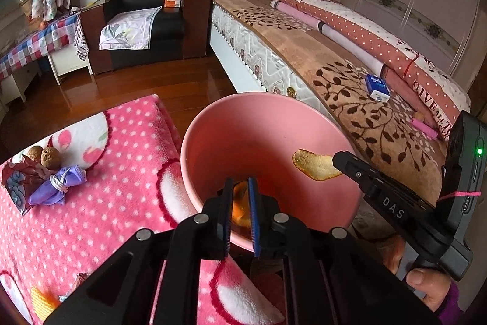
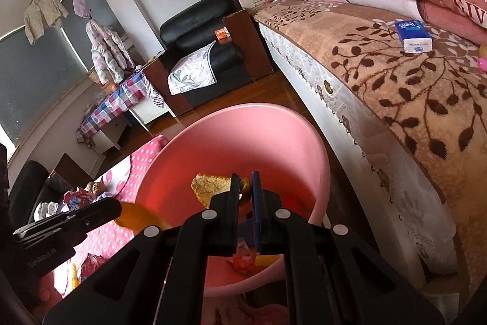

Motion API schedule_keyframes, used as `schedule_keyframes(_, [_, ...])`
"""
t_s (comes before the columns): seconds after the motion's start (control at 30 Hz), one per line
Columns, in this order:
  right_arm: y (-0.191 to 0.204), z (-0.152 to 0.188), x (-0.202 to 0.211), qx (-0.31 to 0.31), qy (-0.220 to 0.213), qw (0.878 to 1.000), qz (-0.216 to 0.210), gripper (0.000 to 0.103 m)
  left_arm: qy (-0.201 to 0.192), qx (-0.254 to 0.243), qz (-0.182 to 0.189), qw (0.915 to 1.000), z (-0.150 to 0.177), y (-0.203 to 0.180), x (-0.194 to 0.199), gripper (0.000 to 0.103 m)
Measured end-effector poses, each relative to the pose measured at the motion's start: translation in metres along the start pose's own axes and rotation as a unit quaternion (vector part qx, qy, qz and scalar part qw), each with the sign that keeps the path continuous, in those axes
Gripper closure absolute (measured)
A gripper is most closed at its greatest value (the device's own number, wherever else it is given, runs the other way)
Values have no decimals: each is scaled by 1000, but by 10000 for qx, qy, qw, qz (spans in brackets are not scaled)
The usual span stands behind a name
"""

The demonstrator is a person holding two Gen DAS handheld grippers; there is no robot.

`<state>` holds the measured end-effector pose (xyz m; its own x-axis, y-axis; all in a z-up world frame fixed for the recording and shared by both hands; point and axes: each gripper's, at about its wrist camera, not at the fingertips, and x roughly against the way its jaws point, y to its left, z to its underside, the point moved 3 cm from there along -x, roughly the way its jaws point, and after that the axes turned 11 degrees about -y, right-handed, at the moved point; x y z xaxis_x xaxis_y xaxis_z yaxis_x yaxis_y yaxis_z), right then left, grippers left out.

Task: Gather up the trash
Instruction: 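Carry both orange peels over the pink bucket and open both tools, then move both open tools back over the yellow foam net on the table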

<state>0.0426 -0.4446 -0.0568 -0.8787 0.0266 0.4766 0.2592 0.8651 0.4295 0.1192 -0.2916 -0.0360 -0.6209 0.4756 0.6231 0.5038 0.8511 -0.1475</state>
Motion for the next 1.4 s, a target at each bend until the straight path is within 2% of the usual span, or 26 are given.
schedule_keyframes(0.03, [0, 0, 0, -3, 0, 10000, -10, 95, -10, 7, 1, 10000, 0, 0, 0, 86])
schedule_keyframes(0.1, [1, 0, 0, -19, 4, 10000, -39, 95, -74, 12, -38, 10000, -2, 1, 2, 68])
schedule_keyframes(0.27, [2, 0, -1, -78, 47, 10000, -32, 92, -159, 56, -31, 9999, -3, 4, 8, 61])
schedule_keyframes(0.33, [4, 0, 1, -102, 39, 9999, -37, 77, -178, 65, -42, 9998, -3, 4, 9, 59])
schedule_keyframes(0.37, [5, 0, 2, -120, 9, 9999, -57, 66, -182, 71, -48, 9998, -2, 4, 10, 59])
schedule_keyframes(0.4, [6, 0, 4, -170, -66, 9998, -119, 60, -181, 80, -54, 9998, -2, 5, 11, 58])
schedule_keyframes(0.43, [7, 0, 6, -204, -115, 9996, -168, 58, -181, 91, -60, 9998, -1, 5, 12, 58])
schedule_keyframes(0.77, [24, 0, 18, 121, -354, 9988, -305, 57, -139, 234, -211, 9994, 6, 17, 21, 55])
schedule_keyframes(1.07, [42, 2, 28, 302, -439, 9961, -701, 57, -115, 373, -343, 9987, 13, 27, 28, 55])
schedule_keyframes(1.4, [63, 16, 30, 501, -228, 9925, -1088, 57, -89, 519, -519, 9973, 25, 45, 41, 55])
